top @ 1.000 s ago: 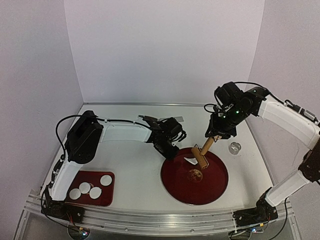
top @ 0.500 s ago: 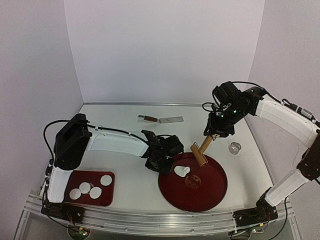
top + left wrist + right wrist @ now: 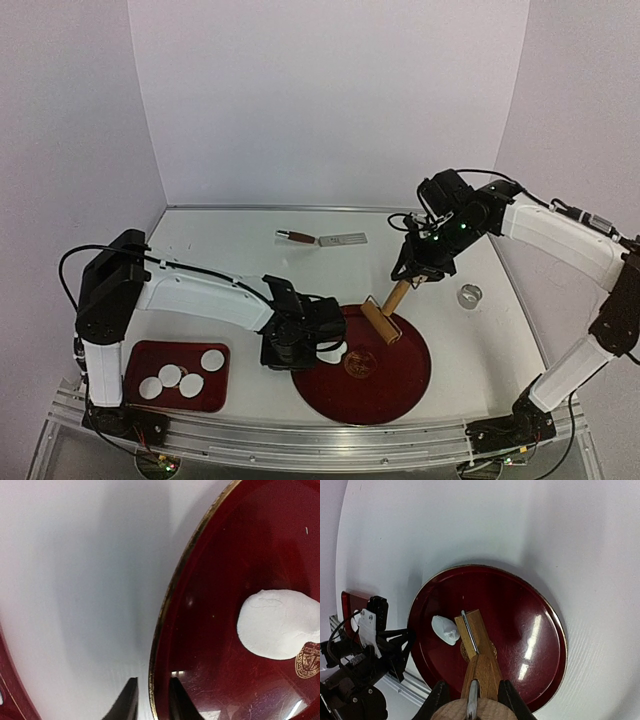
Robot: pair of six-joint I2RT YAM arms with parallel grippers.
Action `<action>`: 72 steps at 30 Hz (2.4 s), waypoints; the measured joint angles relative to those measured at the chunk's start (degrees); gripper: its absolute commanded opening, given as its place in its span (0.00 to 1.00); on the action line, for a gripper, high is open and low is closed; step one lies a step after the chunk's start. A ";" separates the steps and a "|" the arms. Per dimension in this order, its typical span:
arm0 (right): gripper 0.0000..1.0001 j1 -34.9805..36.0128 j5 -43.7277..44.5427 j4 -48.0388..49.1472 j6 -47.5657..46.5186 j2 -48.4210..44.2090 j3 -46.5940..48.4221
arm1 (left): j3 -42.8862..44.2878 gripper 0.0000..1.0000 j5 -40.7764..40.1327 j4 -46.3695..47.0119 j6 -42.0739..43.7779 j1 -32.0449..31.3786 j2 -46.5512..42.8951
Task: Roll out the dumpling wrappers from the dough
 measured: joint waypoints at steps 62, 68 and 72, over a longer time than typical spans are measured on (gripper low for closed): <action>0.00 21.33 15.00 2.60 -20.87 18.23 12.40 | -8.90 0.03 4.87 12.68 2.17 7.02 -4.56; 0.00 21.51 16.82 2.74 -21.05 18.81 12.40 | -8.61 0.00 4.88 12.81 2.14 7.02 -4.26; 0.00 21.62 18.29 2.77 -20.94 19.23 12.58 | -8.61 0.00 4.87 13.33 2.14 7.03 -4.19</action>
